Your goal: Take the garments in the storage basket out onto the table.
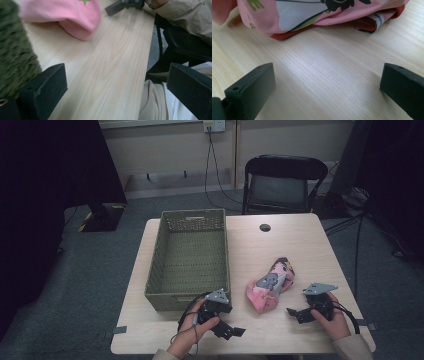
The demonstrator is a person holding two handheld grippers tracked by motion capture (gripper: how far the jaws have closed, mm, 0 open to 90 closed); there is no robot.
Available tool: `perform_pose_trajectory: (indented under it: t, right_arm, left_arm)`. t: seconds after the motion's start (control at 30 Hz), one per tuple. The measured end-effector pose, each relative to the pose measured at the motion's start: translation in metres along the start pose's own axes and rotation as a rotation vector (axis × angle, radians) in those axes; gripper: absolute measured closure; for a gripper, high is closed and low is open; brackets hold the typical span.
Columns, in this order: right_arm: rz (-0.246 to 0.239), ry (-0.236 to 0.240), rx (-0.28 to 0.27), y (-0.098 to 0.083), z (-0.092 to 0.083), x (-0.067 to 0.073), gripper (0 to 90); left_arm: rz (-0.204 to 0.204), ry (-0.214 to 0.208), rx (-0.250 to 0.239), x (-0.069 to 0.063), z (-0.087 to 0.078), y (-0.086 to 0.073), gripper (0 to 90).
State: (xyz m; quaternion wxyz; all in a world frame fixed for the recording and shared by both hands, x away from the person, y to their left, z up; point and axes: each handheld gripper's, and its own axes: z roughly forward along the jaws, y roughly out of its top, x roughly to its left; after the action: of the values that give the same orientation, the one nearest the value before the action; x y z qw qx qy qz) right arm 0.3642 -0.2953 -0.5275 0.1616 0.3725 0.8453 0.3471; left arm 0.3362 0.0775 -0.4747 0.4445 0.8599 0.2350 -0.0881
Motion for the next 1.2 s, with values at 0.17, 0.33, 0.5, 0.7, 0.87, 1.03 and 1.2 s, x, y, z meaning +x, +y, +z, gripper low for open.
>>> perform_pose_trajectory:
  t: [0.17,0.33,0.5,0.7,0.87,1.03,1.2]
  right_arm:
    - [0.0,-0.001,0.0,0.0,0.0,0.0,0.0]
    - [0.002,0.0,0.0,0.0,0.0,0.0,0.0]
    - [0.0,-0.001,0.0,0.0,0.0,0.0,0.0]
    - [0.001,-0.001,0.0,0.0,0.0,0.0,0.0]
    - [0.0,-0.001,0.0,0.0,0.0,0.0,0.0]
    - [0.001,-0.001,0.0,0.0,0.0,0.0,0.0]
    - [0.001,0.0,0.0,0.0,0.0,0.0,0.0]
  left_arm:
    - [0.01,0.002,0.007,0.001,-0.008,-0.003,2.2]
    - [0.004,-0.007,-0.01,0.003,-0.016,-0.009,2.1]
    - [-0.003,0.007,-0.013,0.008,-0.026,-0.016,2.1]
    - [-0.001,0.022,-0.023,0.01,-0.041,-0.024,2.1]
    - [-0.006,0.039,-0.034,0.012,-0.053,-0.031,2.1]
    - [-0.008,0.054,-0.043,0.016,-0.06,-0.038,2.1]
    - [-0.005,0.063,-0.048,0.018,-0.066,-0.04,2.2]
